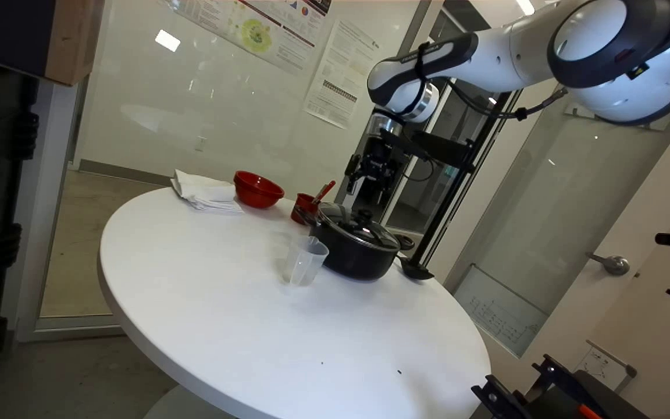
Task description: Put the lid on the black pot
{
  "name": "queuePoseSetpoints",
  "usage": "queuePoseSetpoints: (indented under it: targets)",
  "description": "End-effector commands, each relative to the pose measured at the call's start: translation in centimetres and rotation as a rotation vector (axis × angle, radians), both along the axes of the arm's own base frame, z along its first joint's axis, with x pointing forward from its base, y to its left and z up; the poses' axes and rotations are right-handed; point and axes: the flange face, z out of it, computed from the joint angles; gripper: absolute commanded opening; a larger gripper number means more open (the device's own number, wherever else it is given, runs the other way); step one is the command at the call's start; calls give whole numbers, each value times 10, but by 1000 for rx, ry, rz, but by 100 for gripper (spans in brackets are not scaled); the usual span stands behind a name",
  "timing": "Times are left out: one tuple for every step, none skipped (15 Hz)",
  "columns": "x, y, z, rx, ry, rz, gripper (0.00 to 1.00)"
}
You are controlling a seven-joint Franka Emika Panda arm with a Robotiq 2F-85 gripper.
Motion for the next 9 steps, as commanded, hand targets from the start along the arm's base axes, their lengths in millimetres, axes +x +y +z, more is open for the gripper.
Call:
queuePoseSetpoints:
  targets:
    - [-15, 36, 48, -26, -40, 139, 100]
    - [-17, 47, 60, -45, -59, 167, 100]
    - [-19, 57, 70, -65, -78, 191, 100]
    - [-22, 67, 81, -79, -93, 213, 100]
    - [-26, 77, 89, -98, -104, 229, 100]
    - [-31, 87, 98, -117, -118, 239, 100]
    - [-10, 75, 83, -88, -102, 205, 100]
    - [-14, 84, 91, -98, -110, 222, 100]
    - [-18, 89, 96, -101, -111, 232, 100]
